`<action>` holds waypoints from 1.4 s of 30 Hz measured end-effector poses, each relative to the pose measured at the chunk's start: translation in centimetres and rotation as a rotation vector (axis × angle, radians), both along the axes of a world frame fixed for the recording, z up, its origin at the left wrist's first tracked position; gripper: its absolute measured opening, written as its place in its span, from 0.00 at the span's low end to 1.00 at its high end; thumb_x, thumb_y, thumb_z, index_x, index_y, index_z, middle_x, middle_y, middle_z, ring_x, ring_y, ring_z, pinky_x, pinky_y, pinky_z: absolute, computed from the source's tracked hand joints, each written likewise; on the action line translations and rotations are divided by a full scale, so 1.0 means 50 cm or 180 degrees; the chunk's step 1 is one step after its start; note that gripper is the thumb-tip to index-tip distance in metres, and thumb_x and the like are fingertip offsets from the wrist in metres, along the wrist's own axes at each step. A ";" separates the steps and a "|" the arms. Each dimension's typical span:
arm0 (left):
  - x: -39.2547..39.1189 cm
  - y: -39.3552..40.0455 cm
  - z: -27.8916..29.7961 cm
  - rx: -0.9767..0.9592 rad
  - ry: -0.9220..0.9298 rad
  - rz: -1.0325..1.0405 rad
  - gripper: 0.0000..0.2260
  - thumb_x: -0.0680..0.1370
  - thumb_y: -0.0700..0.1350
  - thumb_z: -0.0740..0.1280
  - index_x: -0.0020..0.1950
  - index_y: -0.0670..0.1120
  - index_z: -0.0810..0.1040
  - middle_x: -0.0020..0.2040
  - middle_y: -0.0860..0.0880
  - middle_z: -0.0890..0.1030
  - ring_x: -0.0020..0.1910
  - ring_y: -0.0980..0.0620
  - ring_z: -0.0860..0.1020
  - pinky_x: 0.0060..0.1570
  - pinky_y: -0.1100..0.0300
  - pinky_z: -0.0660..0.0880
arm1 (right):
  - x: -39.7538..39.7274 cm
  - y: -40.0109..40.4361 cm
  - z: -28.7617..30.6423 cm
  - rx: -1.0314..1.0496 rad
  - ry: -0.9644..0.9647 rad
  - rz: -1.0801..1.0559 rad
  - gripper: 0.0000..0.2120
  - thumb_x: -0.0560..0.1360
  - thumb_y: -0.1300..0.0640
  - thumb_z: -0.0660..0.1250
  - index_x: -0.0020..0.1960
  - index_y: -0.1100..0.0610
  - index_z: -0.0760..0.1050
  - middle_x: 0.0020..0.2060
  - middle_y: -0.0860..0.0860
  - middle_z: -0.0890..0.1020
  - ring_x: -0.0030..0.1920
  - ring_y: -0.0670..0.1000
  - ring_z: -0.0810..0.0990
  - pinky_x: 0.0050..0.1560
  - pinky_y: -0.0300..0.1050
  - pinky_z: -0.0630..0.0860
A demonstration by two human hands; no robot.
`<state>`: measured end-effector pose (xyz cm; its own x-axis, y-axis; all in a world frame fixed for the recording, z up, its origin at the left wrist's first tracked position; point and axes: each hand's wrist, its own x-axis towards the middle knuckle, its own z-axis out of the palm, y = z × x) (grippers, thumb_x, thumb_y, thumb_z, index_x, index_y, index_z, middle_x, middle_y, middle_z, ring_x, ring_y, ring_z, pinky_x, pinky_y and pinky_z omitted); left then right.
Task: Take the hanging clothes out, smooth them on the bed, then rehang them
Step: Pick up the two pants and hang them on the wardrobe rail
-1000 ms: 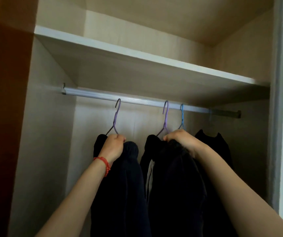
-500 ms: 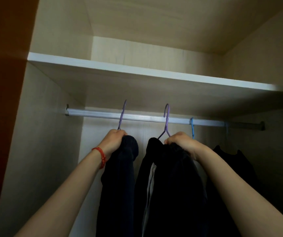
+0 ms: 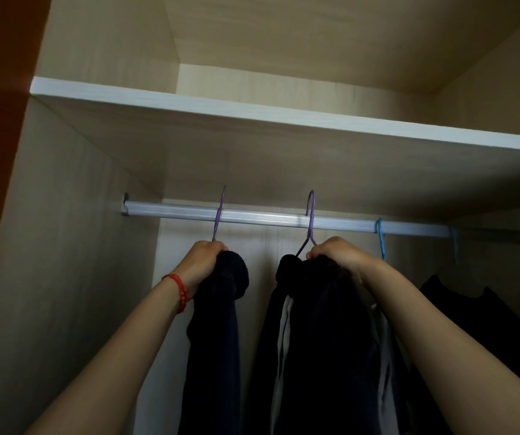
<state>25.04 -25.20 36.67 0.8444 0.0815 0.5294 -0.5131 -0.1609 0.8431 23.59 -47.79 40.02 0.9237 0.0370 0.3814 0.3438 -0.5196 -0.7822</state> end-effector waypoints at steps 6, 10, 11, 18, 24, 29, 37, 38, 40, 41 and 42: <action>0.025 0.027 -0.015 0.0010 0.0072 0.0036 0.13 0.77 0.39 0.56 0.33 0.42 0.70 0.33 0.44 0.71 0.34 0.50 0.70 0.36 0.58 0.66 | 0.030 0.010 0.009 0.0075 0.0019 0.0027 0.09 0.75 0.63 0.64 0.36 0.61 0.71 0.34 0.54 0.74 0.33 0.49 0.73 0.23 0.32 0.70; 0.031 0.035 -0.025 -0.0034 0.0042 0.0017 0.13 0.77 0.40 0.57 0.32 0.42 0.70 0.32 0.44 0.70 0.34 0.50 0.70 0.35 0.58 0.66 | 0.054 0.009 -0.001 0.0050 0.0129 -0.0027 0.08 0.75 0.63 0.63 0.37 0.62 0.71 0.34 0.54 0.75 0.33 0.49 0.74 0.22 0.33 0.69; 0.032 0.038 -0.027 -0.0037 0.0033 0.0014 0.13 0.77 0.39 0.57 0.32 0.42 0.70 0.33 0.44 0.70 0.34 0.50 0.70 0.35 0.58 0.66 | 0.061 0.009 -0.008 0.0032 0.0181 -0.0039 0.08 0.75 0.62 0.63 0.38 0.62 0.71 0.34 0.54 0.75 0.33 0.49 0.74 0.23 0.34 0.70; 0.034 0.048 -0.029 -0.0019 0.0042 0.0018 0.13 0.77 0.40 0.58 0.32 0.42 0.71 0.34 0.44 0.71 0.35 0.49 0.71 0.36 0.57 0.67 | 0.088 0.008 -0.050 -0.0036 0.0328 -0.0020 0.08 0.74 0.62 0.64 0.49 0.67 0.72 0.35 0.55 0.76 0.33 0.50 0.75 0.23 0.33 0.70; 0.025 0.045 -0.025 -0.0126 0.0046 -0.0047 0.14 0.77 0.39 0.58 0.31 0.42 0.71 0.33 0.44 0.71 0.34 0.50 0.70 0.36 0.58 0.67 | 0.086 -0.001 -0.050 -0.0214 0.0325 -0.0064 0.11 0.74 0.61 0.64 0.52 0.68 0.72 0.34 0.56 0.75 0.32 0.50 0.74 0.31 0.40 0.70; 0.016 0.054 -0.020 -0.0192 0.0105 -0.0130 0.13 0.76 0.39 0.59 0.31 0.41 0.71 0.32 0.44 0.71 0.33 0.50 0.70 0.34 0.59 0.68 | 0.086 -0.004 -0.050 -0.0287 0.0339 -0.0034 0.13 0.74 0.60 0.64 0.54 0.69 0.73 0.36 0.57 0.76 0.33 0.51 0.76 0.33 0.40 0.71; 0.016 0.084 -0.058 -0.0471 0.0246 -0.0173 0.12 0.76 0.39 0.60 0.33 0.41 0.71 0.33 0.45 0.71 0.33 0.50 0.70 0.34 0.60 0.68 | 0.075 -0.003 -0.050 -0.0373 0.0372 -0.0034 0.14 0.75 0.59 0.63 0.55 0.68 0.73 0.36 0.56 0.76 0.34 0.51 0.76 0.31 0.40 0.72; 0.016 0.088 -0.060 -0.0458 0.0254 -0.0155 0.12 0.76 0.39 0.60 0.32 0.42 0.71 0.33 0.45 0.71 0.32 0.50 0.70 0.34 0.59 0.68 | 0.074 -0.004 -0.049 -0.0382 0.0376 -0.0032 0.13 0.75 0.59 0.63 0.54 0.68 0.73 0.36 0.56 0.75 0.34 0.51 0.76 0.31 0.40 0.71; 0.017 0.093 -0.063 -0.0410 0.0272 -0.0109 0.13 0.76 0.39 0.60 0.31 0.42 0.71 0.32 0.45 0.71 0.32 0.50 0.70 0.34 0.59 0.67 | 0.074 -0.006 -0.049 -0.0397 0.0372 -0.0058 0.12 0.75 0.59 0.64 0.52 0.67 0.73 0.35 0.56 0.75 0.34 0.51 0.75 0.30 0.40 0.70; 0.017 0.094 -0.063 -0.0385 0.0270 -0.0092 0.14 0.76 0.39 0.60 0.30 0.43 0.72 0.32 0.45 0.71 0.32 0.50 0.70 0.34 0.59 0.68 | 0.074 -0.007 -0.049 -0.0412 0.0359 -0.0089 0.12 0.75 0.58 0.64 0.52 0.67 0.73 0.35 0.56 0.75 0.33 0.51 0.75 0.30 0.40 0.70; 0.017 0.095 -0.064 -0.0372 0.0263 -0.0088 0.15 0.76 0.39 0.60 0.29 0.43 0.73 0.32 0.46 0.72 0.33 0.50 0.70 0.34 0.59 0.68 | 0.074 -0.009 -0.050 -0.0430 0.0343 -0.0118 0.12 0.74 0.58 0.64 0.52 0.67 0.74 0.34 0.56 0.75 0.32 0.51 0.74 0.30 0.39 0.70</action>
